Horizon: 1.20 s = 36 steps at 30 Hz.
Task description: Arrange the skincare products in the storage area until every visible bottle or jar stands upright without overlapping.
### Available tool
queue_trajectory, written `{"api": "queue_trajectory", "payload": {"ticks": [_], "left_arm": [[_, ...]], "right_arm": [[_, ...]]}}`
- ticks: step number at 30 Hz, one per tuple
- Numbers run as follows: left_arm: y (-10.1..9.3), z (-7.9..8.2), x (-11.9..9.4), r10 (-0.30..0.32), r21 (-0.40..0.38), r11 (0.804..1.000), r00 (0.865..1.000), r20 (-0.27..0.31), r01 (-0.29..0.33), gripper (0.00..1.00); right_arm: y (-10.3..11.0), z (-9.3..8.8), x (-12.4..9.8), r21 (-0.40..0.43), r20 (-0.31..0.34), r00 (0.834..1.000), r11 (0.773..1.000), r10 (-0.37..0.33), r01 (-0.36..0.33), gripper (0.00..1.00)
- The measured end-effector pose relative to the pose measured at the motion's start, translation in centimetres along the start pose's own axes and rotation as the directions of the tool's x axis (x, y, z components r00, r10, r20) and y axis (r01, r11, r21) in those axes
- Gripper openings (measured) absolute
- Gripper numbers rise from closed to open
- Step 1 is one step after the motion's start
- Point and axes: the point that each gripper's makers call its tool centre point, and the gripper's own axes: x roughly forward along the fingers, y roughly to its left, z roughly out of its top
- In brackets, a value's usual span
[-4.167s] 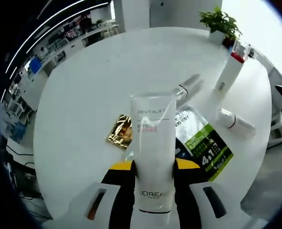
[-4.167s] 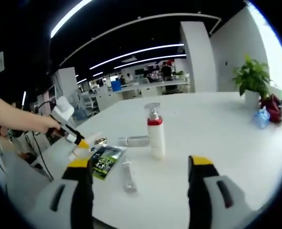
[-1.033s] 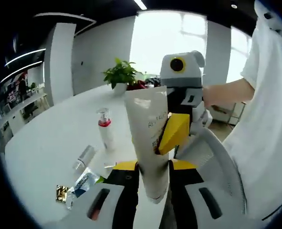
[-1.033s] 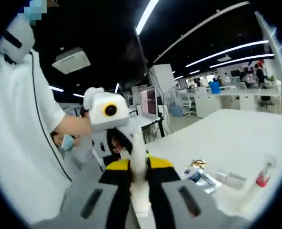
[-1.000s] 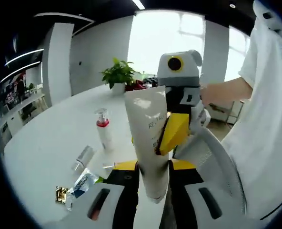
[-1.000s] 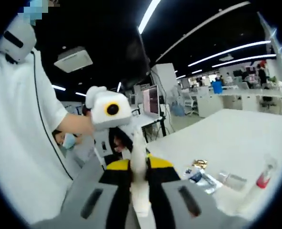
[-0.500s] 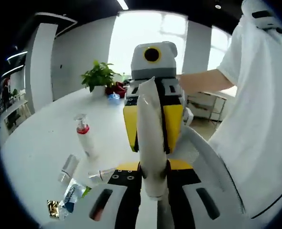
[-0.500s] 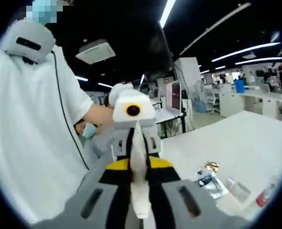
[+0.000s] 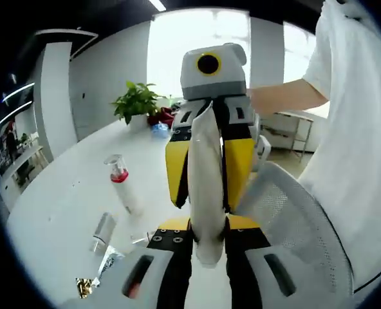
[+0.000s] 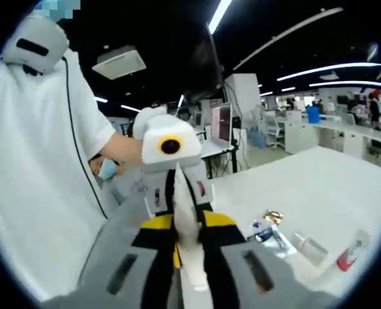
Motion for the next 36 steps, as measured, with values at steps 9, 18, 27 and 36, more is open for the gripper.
{"api": "queue_trajectory", "payload": {"ticks": [9, 18, 27, 36], "left_arm": [[2.7, 0.4, 0.8, 0.006, -0.059, 0.998, 0.999, 0.04, -0.003, 0.15], [5.5, 0.0, 2.1, 0.004, -0.043, 0.999, 1.0, 0.013, -0.003, 0.15], [9.6, 0.3, 3.3, 0.05, -0.034, 0.998, 0.998, 0.03, -0.049, 0.15], [13.3, 1.3, 5.1, 0.059, -0.009, 0.998, 0.997, 0.04, -0.058, 0.15]], "right_arm": [[-3.4, -0.7, -0.4, 0.042, 0.027, 0.988, 0.987, -0.153, 0.152, 0.21], [-6.4, -1.4, -1.9, 0.123, 0.087, 0.954, 0.954, -0.286, 0.275, 0.44], [-8.5, -3.5, -3.7, 0.166, 0.068, 0.907, 0.901, -0.415, 0.4, 0.73], [-9.3, -6.4, -4.8, 0.191, 0.012, 0.866, 0.852, -0.499, 0.488, 0.87]]}}
